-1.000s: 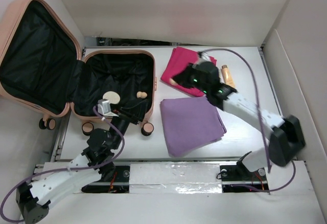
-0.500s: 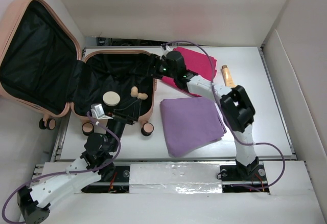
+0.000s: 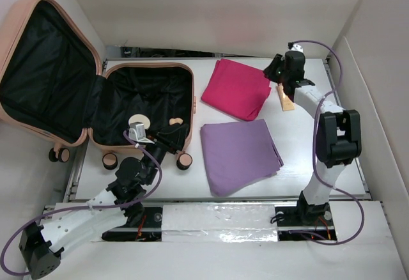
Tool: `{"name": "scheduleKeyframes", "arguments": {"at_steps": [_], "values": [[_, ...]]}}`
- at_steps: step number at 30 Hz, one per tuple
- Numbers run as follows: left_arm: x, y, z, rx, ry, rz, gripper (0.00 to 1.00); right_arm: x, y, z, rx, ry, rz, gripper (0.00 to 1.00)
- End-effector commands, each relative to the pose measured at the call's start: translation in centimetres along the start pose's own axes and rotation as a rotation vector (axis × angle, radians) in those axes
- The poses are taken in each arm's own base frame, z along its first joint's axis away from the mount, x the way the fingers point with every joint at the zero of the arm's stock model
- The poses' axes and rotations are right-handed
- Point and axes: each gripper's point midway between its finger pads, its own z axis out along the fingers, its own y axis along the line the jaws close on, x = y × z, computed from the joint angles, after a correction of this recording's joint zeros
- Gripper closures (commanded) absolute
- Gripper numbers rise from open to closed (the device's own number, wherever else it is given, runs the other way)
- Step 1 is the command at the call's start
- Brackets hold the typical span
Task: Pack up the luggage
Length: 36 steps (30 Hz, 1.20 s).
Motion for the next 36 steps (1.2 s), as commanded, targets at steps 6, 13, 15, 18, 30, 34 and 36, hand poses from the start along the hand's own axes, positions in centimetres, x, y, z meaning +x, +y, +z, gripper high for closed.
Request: {"name": "scheduleKeyframes", "arguments": {"at_steps": [6,13,15,18,30,34,36], "values": [[-2.0,-2.3,0.8,0.060,-0.034,-0.003,0.57,0.8,-12.6,0.9,0.427,0.187,-0.276,0.23],[-1.8,-2.5,0.8,0.072,-0.026,-0.005,0.57,1.9,-16.9,1.8,0.549,0.271,-0.294,0.24],[-1.8,-2.5,0.7,0.081,-0.032,-0.011,0.57,2.3,-18.2,2.0,0.560,0.295,-0.280,0.24],[-1.8,-2.5,0.9,0.072,-0.030,-0.007,0.57,2.8,-19.2,2.5,0.585,0.344,-0.273,0.26],[-1.7,-2.5,0.9,0.076,-0.030,-0.009,0.57,3.7,-21.4,1.5,0.632,0.403,-0.239,0.66],[-1.5,-2.5,0.8,0.082,-0.022,-0.008,0.57,1.1,-19.5,-0.2,0.591,0.321,-0.216,0.69],[-1.5,-2.4,0.9,0.079,-0.028,-0.012,0.57,-1.1,-16.0,-1.6,0.527,0.239,-0.230,0.69]]}}
